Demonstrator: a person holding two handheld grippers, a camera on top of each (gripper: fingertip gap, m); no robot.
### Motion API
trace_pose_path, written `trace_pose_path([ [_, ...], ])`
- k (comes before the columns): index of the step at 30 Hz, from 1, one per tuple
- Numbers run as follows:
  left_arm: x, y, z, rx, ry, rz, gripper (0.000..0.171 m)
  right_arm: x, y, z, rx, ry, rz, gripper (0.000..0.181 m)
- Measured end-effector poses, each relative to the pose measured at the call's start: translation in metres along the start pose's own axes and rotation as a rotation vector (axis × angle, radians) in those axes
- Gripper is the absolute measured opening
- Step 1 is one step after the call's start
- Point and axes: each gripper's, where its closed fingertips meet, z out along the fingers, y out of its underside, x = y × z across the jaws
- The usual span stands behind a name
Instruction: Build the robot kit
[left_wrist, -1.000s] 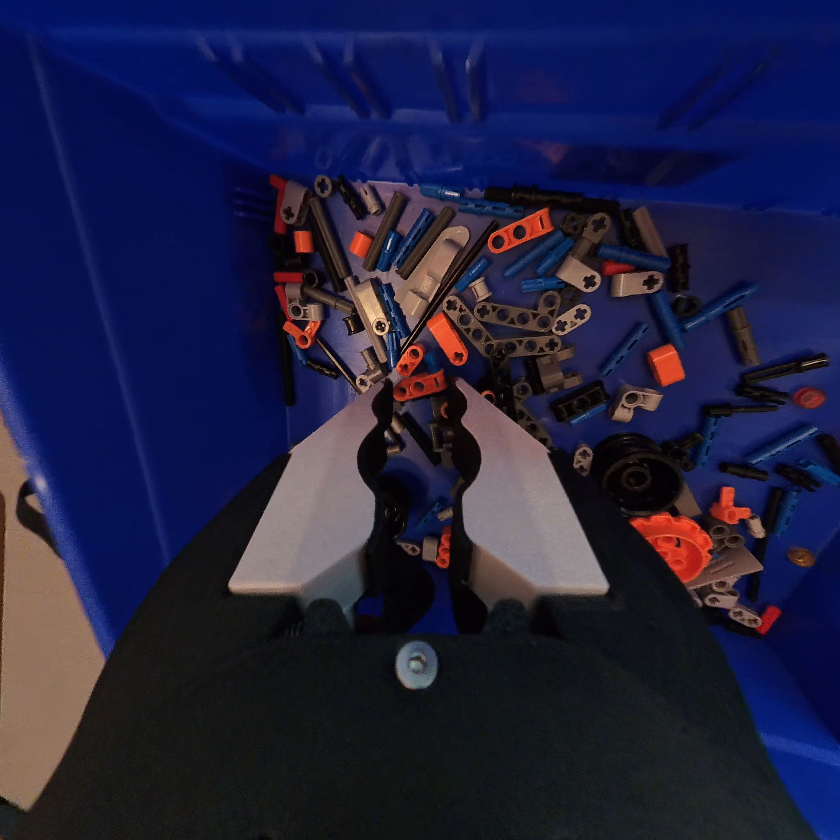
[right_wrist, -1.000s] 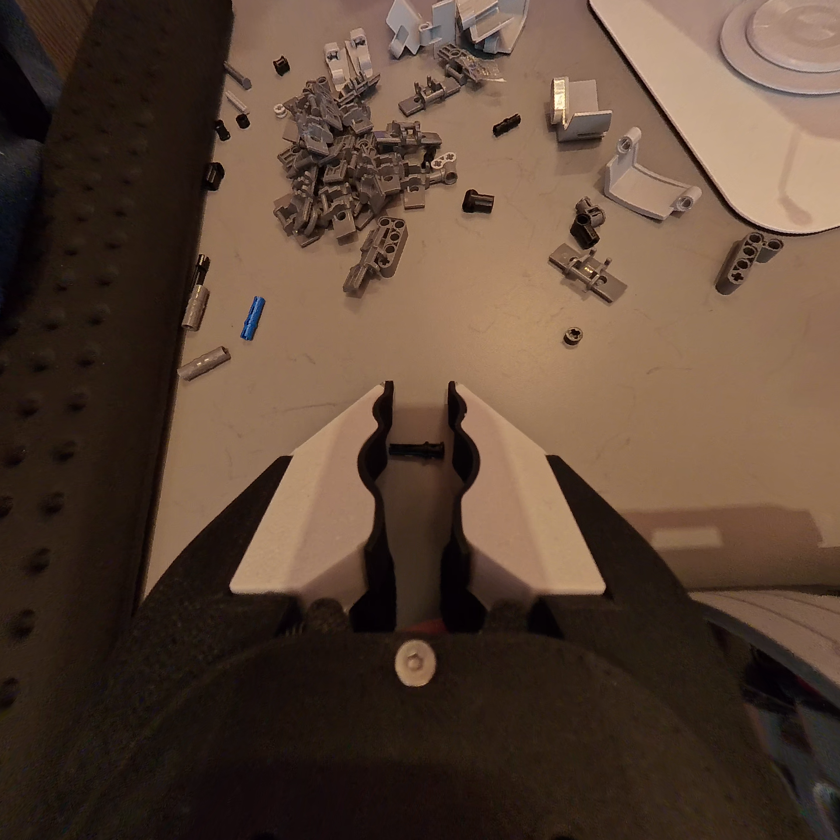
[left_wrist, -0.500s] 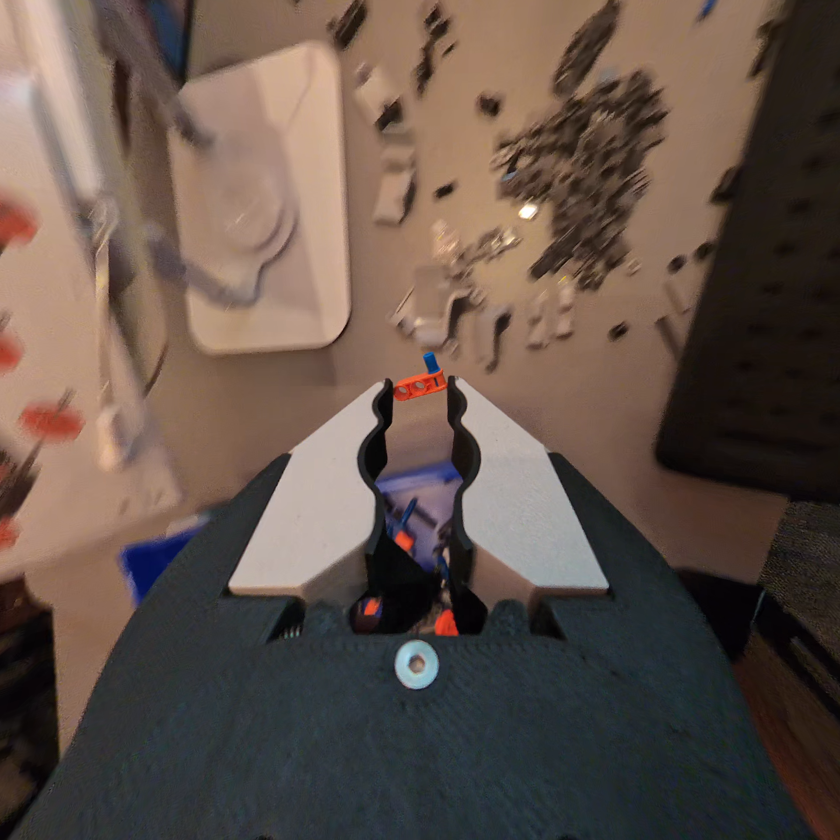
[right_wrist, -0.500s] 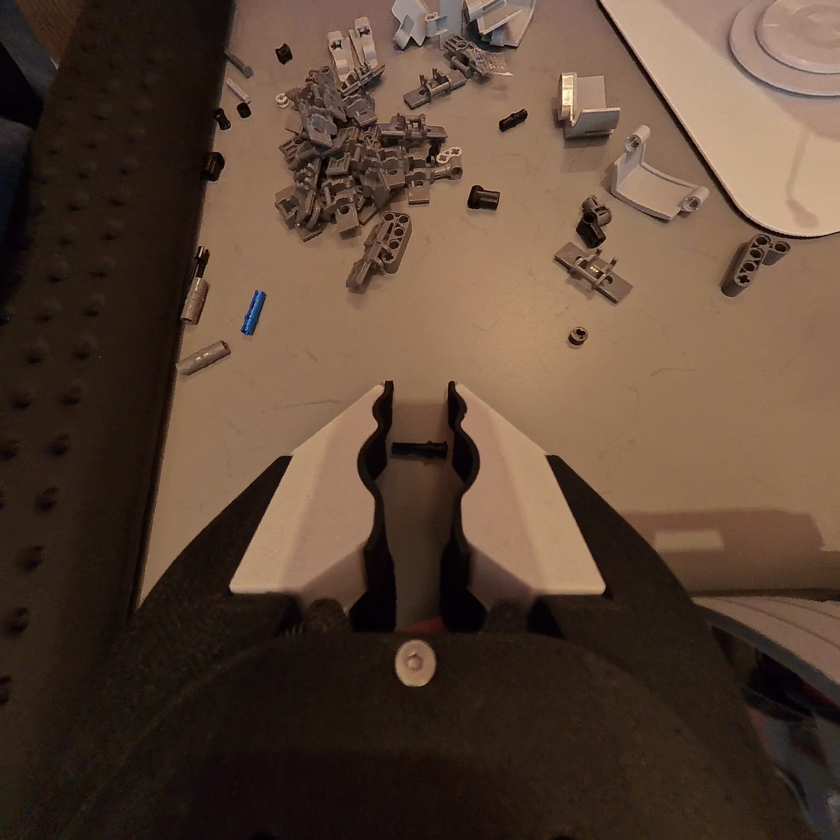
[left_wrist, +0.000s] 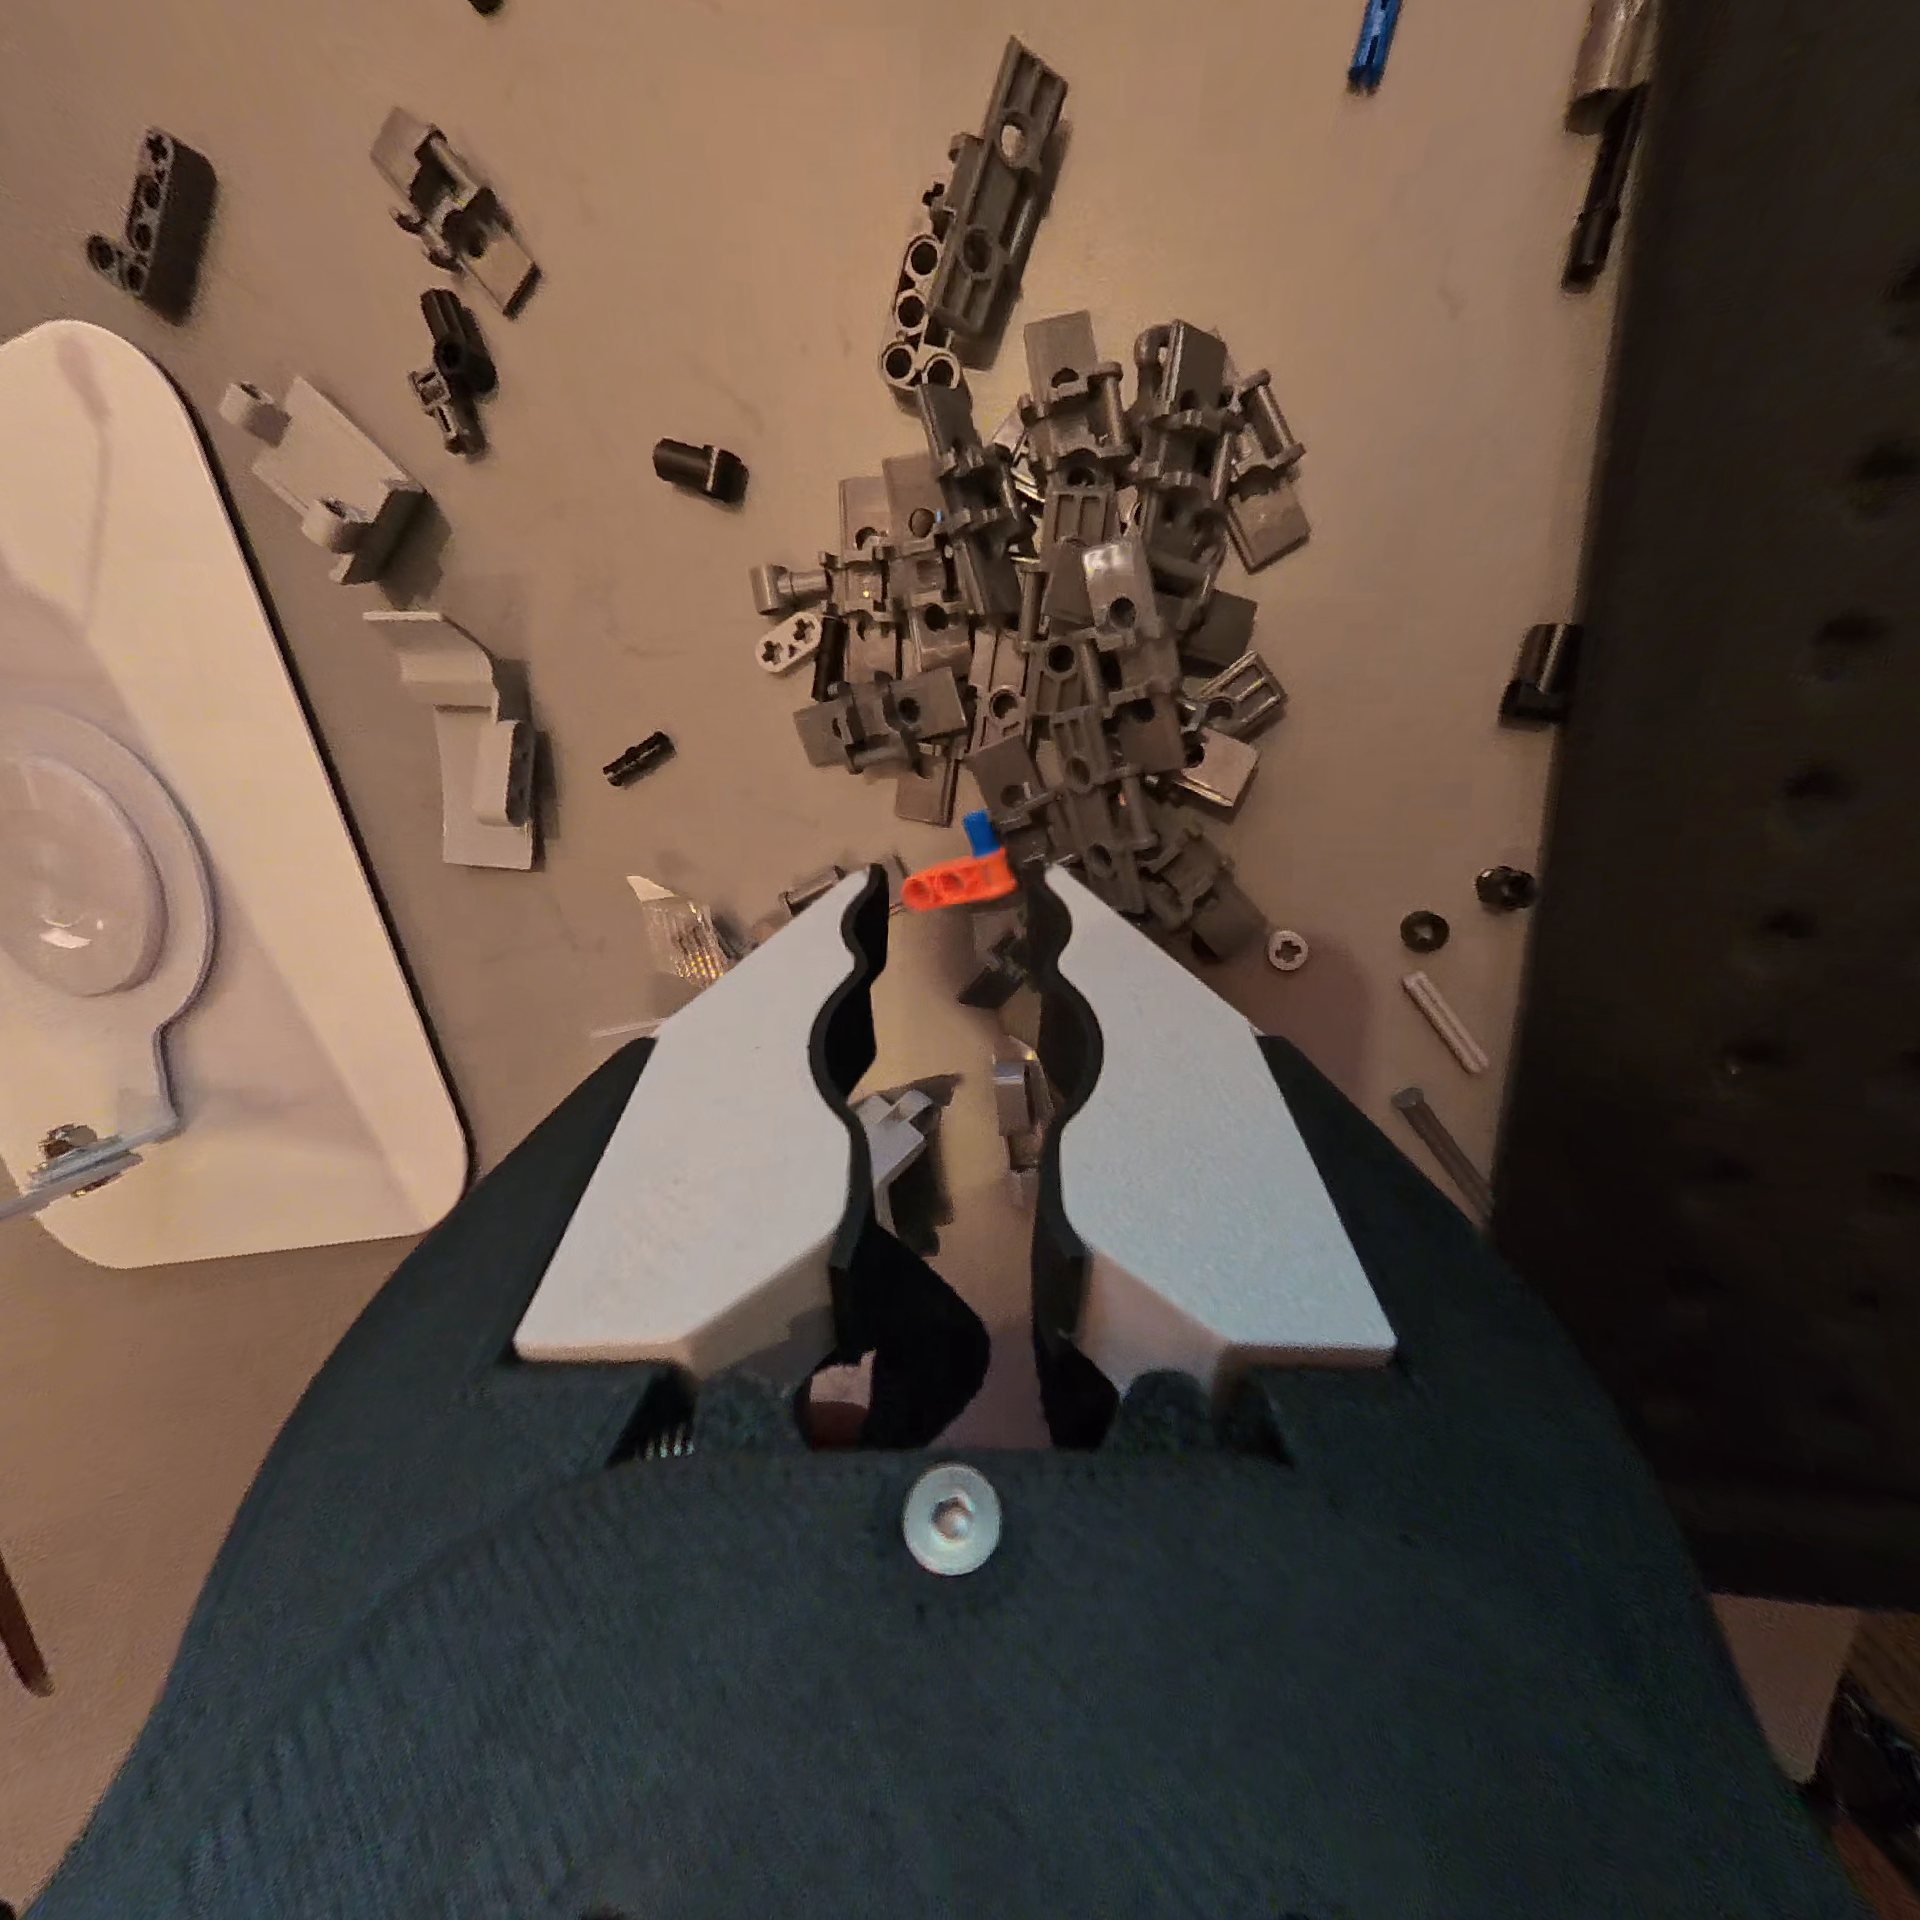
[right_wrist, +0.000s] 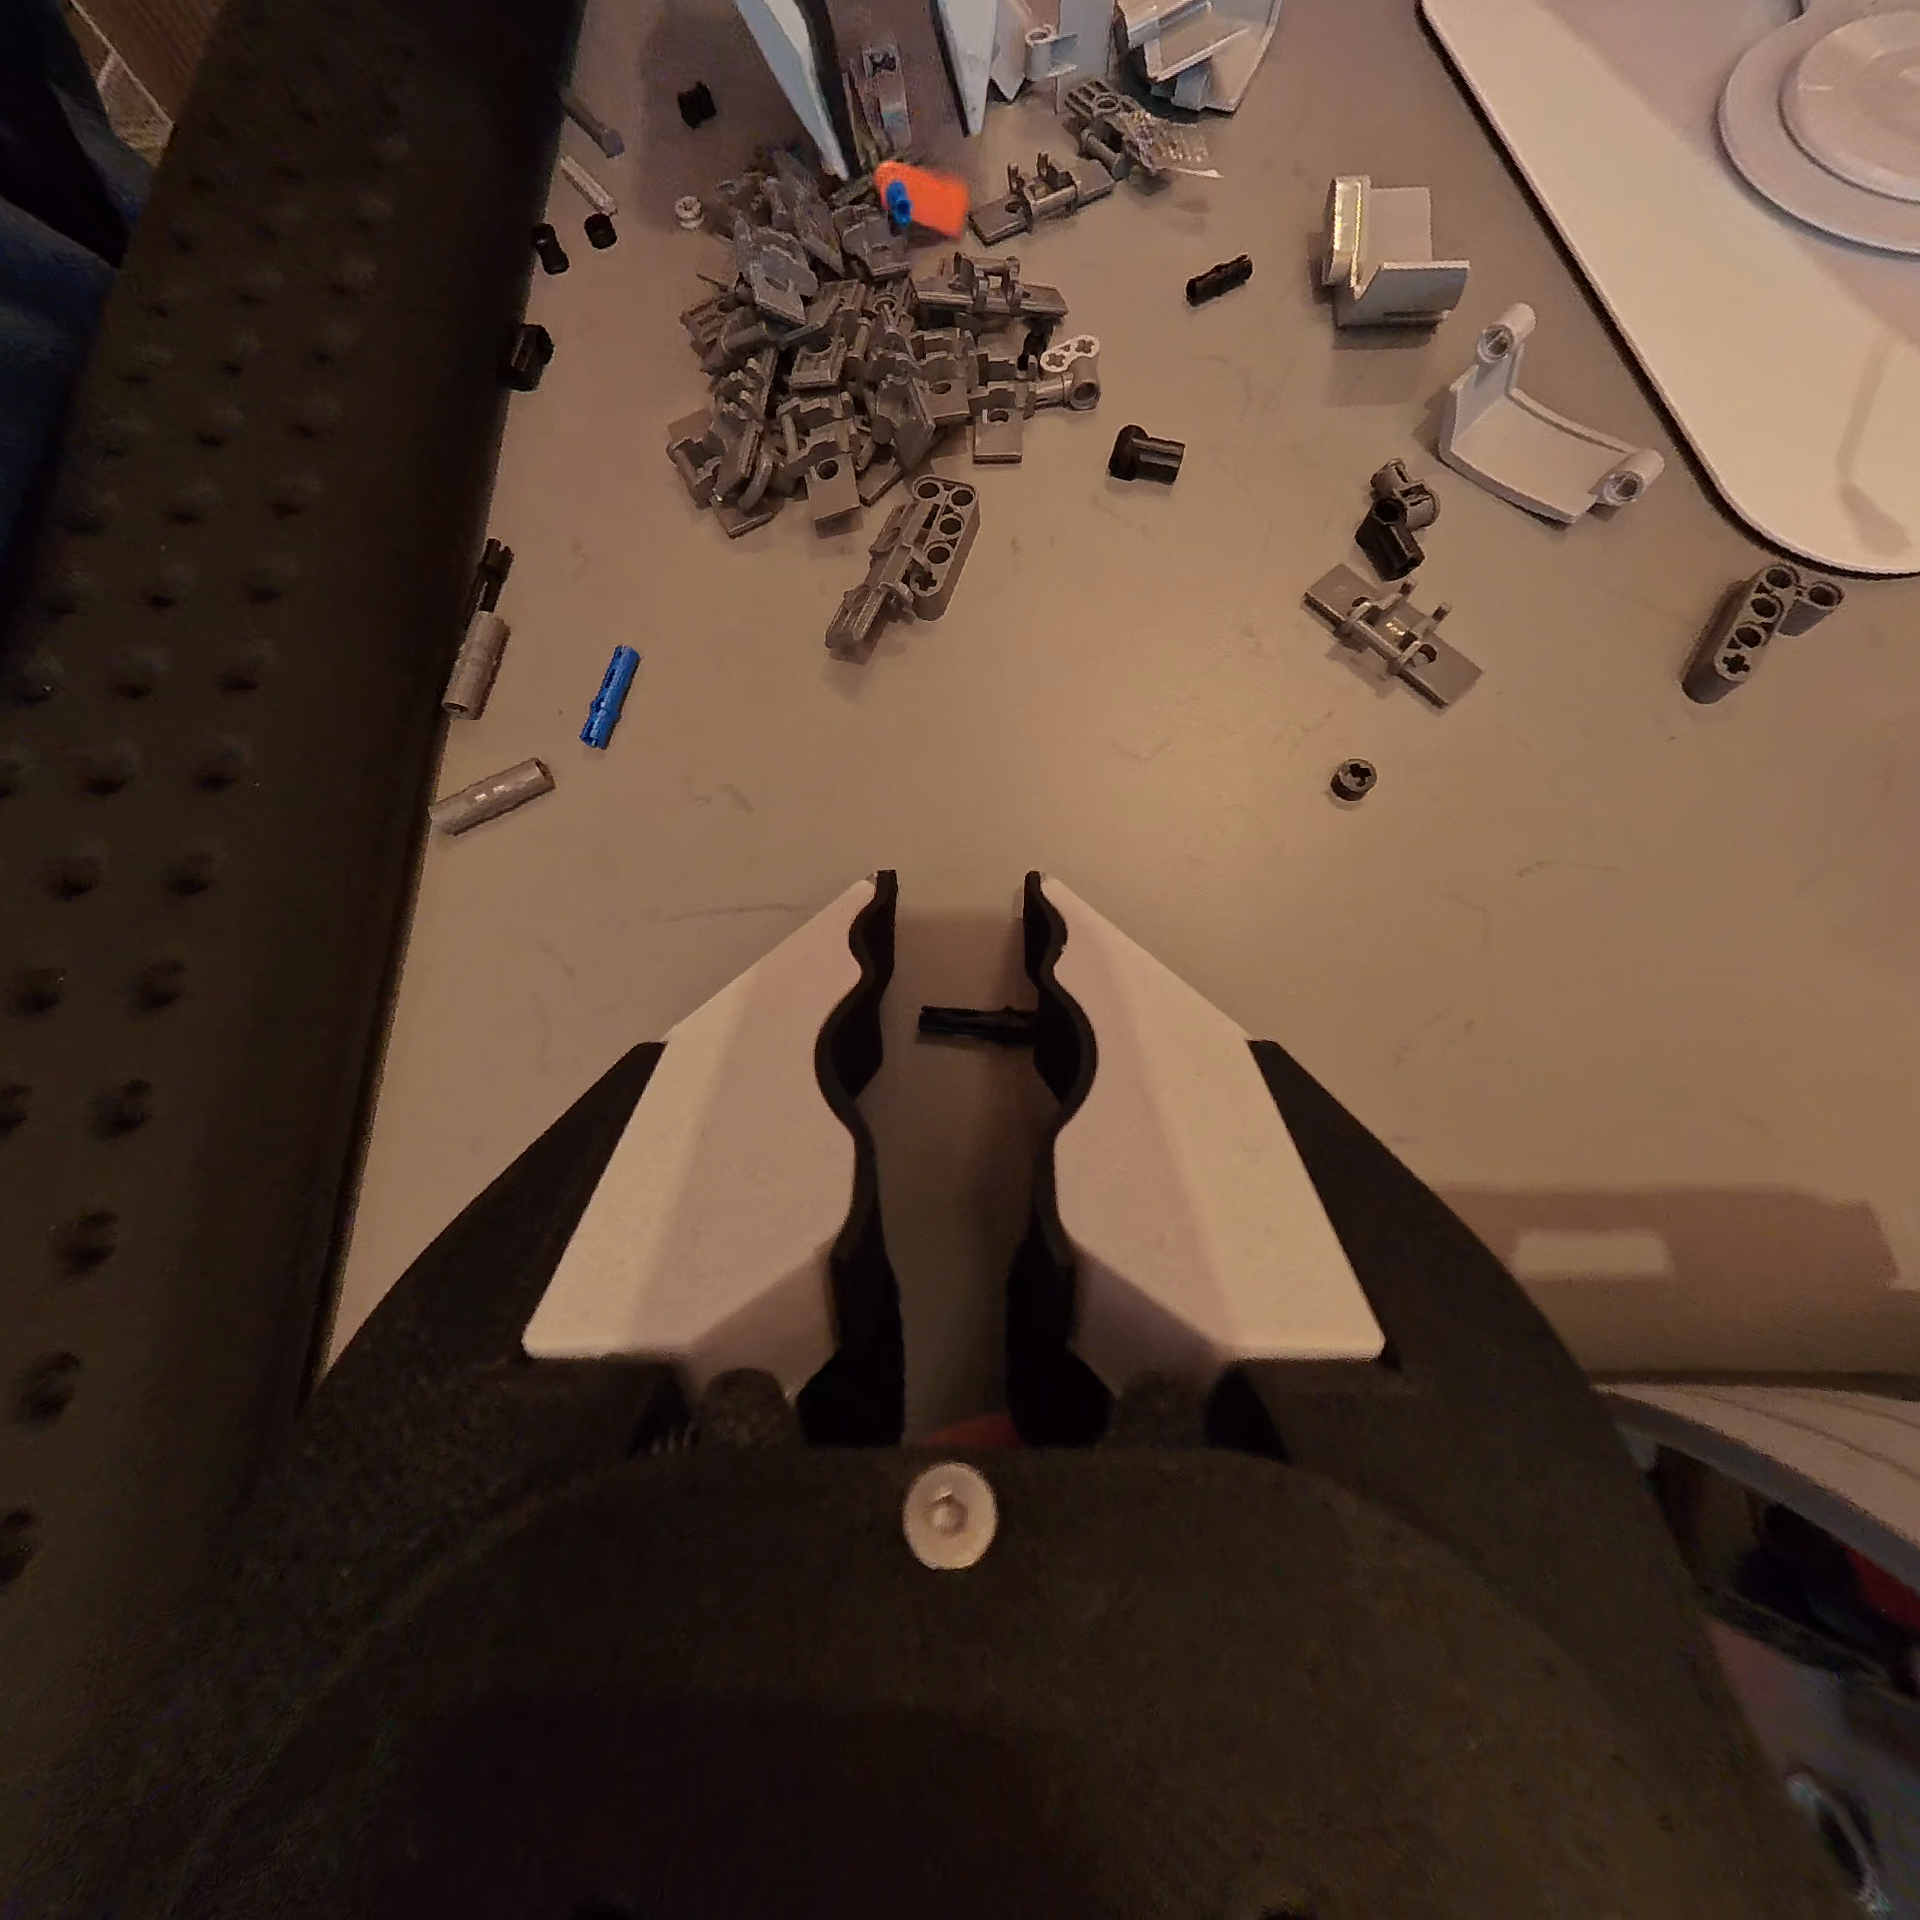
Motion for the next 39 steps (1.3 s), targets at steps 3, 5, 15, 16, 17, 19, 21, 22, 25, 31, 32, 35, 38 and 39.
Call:
trace_pose_path([
  [3, -0.004, -0.003, -0.001, 0.025, -0.027, 0.003, 0.034, 0.000, 0.000, 0.000, 0.002, 0.001, -0.002, 0.022],
  [5, -0.008, -0.004, -0.006, 0.042, -0.045, -0.006, 0.036, 0.000, 0.000, 0.000, 0.001, 0.002, -0.004, 0.022],
  [15, -0.047, 0.017, -0.094, 0.118, -0.288, -0.111, 0.029, 0.000, 0.000, 0.000, 0.000, 0.003, -0.005, 0.023],
  [16, -0.051, 0.024, -0.104, 0.118, -0.309, -0.135, 0.028, 0.000, 0.000, 0.000, 0.000, 0.004, -0.006, 0.023],
  [17, -0.054, 0.032, -0.113, 0.116, -0.328, -0.158, 0.028, 0.000, 0.000, 0.000, 0.000, 0.005, -0.007, 0.023],
  [19, -0.062, 0.053, -0.132, 0.093, -0.381, -0.192, 0.027, 0.000, 0.000, 0.000, 0.002, 0.006, -0.008, 0.023],
  [21, -0.074, 0.079, -0.153, 0.054, -0.442, -0.242, 0.027, 0.000, 0.000, 0.000, 0.001, 0.006, -0.007, 0.023],
  [22, -0.079, 0.091, -0.164, 0.045, -0.469, -0.268, 0.026, 0.000, 0.000, 0.000, 0.000, 0.006, -0.007, 0.023],
  [25, -0.094, 0.133, -0.193, -0.004, -0.540, -0.340, 0.025, 0.000, 0.001, 0.000, -0.003, 0.004, -0.001, 0.023],
  [31, -0.103, 0.210, -0.197, -0.122, -0.499, -0.453, 0.026, 0.003, 0.001, 0.001, -0.006, 0.010, 0.020, 0.022],
  [32, -0.106, 0.220, -0.194, -0.131, -0.496, -0.467, 0.025, 0.004, 0.001, 0.001, -0.006, 0.011, 0.024, 0.022],
  [35, -0.105, 0.245, -0.179, -0.148, -0.435, -0.508, 0.023, 0.005, 0.001, 0.001, -0.007, 0.014, 0.038, 0.022],
  [38, -0.097, 0.259, -0.160, -0.168, -0.345, -0.528, 0.021, 0.008, 0.000, 0.001, -0.004, 0.018, 0.054, 0.022],
  [39, -0.093, 0.262, -0.153, -0.175, -0.311, -0.524, 0.020, 0.008, 0.000, 0.001, -0.004, 0.018, 0.059, 0.022],
])
